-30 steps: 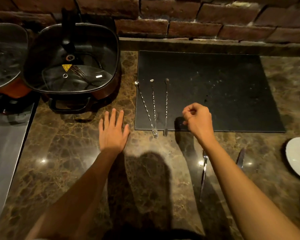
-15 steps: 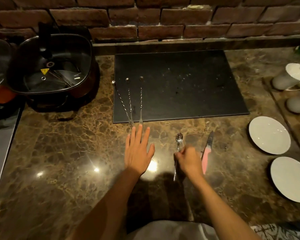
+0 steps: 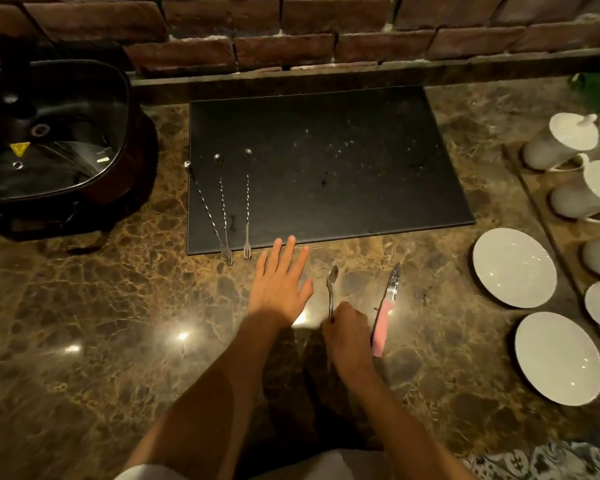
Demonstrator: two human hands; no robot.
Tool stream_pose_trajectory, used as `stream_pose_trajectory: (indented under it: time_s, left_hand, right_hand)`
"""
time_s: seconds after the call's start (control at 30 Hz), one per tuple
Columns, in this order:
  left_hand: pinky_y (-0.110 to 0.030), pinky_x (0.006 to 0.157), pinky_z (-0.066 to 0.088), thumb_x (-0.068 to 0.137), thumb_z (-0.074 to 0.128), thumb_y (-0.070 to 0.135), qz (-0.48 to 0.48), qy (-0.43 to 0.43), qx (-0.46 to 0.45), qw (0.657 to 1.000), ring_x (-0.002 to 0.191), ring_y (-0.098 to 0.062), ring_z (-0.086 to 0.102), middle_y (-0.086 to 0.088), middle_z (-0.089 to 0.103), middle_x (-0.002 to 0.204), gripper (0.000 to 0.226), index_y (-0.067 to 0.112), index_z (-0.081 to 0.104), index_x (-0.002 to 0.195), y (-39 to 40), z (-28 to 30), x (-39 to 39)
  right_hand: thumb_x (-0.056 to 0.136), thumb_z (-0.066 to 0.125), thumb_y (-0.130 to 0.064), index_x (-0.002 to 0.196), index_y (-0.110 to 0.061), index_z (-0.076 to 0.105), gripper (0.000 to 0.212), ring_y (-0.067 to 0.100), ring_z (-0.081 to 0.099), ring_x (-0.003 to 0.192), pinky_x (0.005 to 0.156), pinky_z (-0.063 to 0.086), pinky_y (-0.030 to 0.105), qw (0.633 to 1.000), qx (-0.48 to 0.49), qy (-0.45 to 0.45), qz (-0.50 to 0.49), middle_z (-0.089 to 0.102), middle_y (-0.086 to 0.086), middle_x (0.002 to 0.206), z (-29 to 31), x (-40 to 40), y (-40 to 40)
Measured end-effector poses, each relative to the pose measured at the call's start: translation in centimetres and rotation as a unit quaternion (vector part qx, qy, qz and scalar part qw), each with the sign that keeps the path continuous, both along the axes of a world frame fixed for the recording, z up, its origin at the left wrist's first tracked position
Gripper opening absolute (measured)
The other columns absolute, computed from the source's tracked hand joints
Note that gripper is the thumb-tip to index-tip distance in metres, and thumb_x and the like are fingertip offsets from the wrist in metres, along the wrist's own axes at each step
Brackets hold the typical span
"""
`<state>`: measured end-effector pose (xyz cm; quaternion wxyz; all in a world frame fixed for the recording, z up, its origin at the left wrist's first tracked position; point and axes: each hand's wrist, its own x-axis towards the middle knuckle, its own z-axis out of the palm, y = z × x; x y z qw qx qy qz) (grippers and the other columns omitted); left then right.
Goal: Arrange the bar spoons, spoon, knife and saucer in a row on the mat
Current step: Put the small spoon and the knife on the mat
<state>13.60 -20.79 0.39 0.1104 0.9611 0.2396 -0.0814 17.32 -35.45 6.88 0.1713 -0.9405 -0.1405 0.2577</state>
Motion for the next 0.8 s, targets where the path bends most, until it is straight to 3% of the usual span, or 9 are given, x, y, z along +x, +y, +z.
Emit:
stream_pose_trajectory:
  time_s: [0.1,0.17,0.23,0.37,0.63,0.73,0.8]
  left_hand:
    - [-0.051,0.127,0.018,0.099,0.030,0.050,0.011,-0.056,0.002,0.998,0.159,-0.030,0.015,-0.005,0.015,0.170,0.066,0.025,0.030,0.161,-0.2,-0.4,-0.2]
    - [-0.053,0.125,0.026,0.098,0.042,0.045,0.014,-0.095,0.015,0.995,0.157,-0.031,0.024,-0.007,0.028,0.168,0.063,0.024,0.040,0.157,-0.2,-0.8,-0.2]
    - [-0.052,0.124,0.027,0.097,0.043,0.046,0.015,-0.085,0.010,0.996,0.157,-0.030,0.024,-0.006,0.027,0.169,0.064,0.026,0.037,0.158,-0.2,-0.8,-0.2]
    - [-0.053,0.125,0.023,0.099,0.034,0.053,0.010,-0.047,0.004,0.999,0.158,-0.029,0.018,-0.005,0.020,0.171,0.066,0.030,0.026,0.161,0.0,-0.8,-0.2]
    - [-0.053,0.127,0.018,0.103,0.035,0.050,0.000,-0.062,0.032,0.998,0.159,-0.031,0.015,-0.005,0.020,0.171,0.062,0.029,0.026,0.160,0.0,-1.0,-0.2]
    - [-0.051,0.127,0.014,0.102,0.035,0.050,0.004,-0.067,0.038,0.997,0.159,-0.030,0.014,-0.005,0.019,0.171,0.064,0.029,0.021,0.161,-0.1,-1.1,-0.3]
    - [-0.050,0.126,0.014,0.102,0.037,0.050,0.006,-0.076,0.047,0.996,0.158,-0.030,0.016,-0.005,0.021,0.171,0.065,0.028,0.025,0.161,-0.1,-1.2,-0.3]
  right_hand:
    - [0.089,0.057,-0.008,0.087,-0.003,0.064,0.008,0.024,0.064,0.079,0.070,0.051,0.035,0.999,0.034,0.003,-0.014,0.069,0.010,0.086,0.0,2.0,0.0]
    - [0.088,0.058,-0.006,0.082,-0.008,0.062,0.007,0.020,0.061,0.073,0.062,0.046,0.025,0.993,0.110,0.016,-0.033,0.064,0.004,0.077,0.2,3.8,0.6]
    - [0.090,0.053,-0.004,0.076,-0.012,0.056,0.016,0.012,0.052,0.061,0.052,0.035,0.015,0.981,0.183,0.035,-0.049,0.055,-0.003,0.067,0.5,6.1,1.9]
    - [0.085,0.047,0.004,0.068,-0.012,0.060,0.027,0.013,0.051,0.057,0.054,0.041,0.025,0.957,0.254,0.114,-0.079,0.056,-0.001,0.060,0.3,11.4,6.7]
    - [0.073,0.045,0.007,0.056,-0.016,0.061,0.033,0.017,0.054,0.054,0.054,0.043,0.027,0.964,0.216,0.113,-0.108,0.059,0.003,0.056,-1.1,18.2,14.7]
    - [0.075,0.042,0.006,0.056,-0.013,0.061,0.033,0.022,0.061,0.055,0.064,0.059,0.038,0.966,0.209,0.086,-0.122,0.066,0.008,0.065,-1.3,19.0,16.2]
    - [0.078,0.044,0.005,0.057,-0.012,0.061,0.033,0.029,0.069,0.066,0.073,0.062,0.045,0.968,0.205,0.076,-0.122,0.072,0.014,0.079,-1.5,19.4,16.9]
